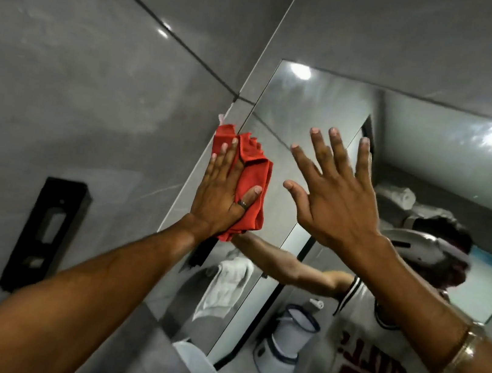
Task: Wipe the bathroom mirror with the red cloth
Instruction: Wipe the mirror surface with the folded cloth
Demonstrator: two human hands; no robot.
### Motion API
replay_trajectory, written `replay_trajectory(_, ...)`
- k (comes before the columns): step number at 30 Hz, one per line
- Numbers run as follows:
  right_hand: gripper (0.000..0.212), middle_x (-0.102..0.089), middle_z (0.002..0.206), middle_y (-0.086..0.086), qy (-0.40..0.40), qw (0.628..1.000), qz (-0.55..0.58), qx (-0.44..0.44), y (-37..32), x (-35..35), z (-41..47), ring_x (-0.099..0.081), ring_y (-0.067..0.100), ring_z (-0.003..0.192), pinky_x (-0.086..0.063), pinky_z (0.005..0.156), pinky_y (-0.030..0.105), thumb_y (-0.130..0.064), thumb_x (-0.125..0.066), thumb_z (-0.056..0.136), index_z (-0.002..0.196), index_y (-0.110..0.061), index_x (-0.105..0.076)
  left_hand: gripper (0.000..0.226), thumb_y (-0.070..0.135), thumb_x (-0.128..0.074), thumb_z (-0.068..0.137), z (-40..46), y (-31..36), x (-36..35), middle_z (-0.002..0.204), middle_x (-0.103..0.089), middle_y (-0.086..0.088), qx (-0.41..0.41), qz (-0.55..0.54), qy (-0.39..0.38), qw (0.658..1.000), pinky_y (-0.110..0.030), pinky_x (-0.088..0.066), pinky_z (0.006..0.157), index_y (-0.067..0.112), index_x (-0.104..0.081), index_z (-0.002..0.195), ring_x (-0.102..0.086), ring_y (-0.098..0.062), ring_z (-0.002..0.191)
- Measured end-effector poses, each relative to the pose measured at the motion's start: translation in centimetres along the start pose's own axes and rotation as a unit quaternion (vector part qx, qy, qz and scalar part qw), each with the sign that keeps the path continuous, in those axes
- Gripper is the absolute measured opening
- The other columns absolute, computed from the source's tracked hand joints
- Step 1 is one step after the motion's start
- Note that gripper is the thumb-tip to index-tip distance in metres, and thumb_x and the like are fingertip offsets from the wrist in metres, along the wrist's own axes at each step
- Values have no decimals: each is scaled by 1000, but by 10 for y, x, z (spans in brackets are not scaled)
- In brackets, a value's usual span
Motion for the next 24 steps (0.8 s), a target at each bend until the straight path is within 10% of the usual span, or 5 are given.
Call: replay_trajectory(24, 71, -9, 174, 13, -148, 979, 142, 18, -131, 12, -186, 1, 36, 161, 19, 127, 52, -63, -24, 104, 162, -23, -33, 88, 75, -32, 95, -237, -74, -54, 173, -11, -12, 202, -30, 31, 978, -59, -9, 129, 27, -6, 164, -1, -26, 161)
Point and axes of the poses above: each hand's wrist, its own z-axis towards the middle knuckle, its own x-axis out of the back of the hand, y = z × x, the point moved 1 cm from there along z, towards the middle knuckle
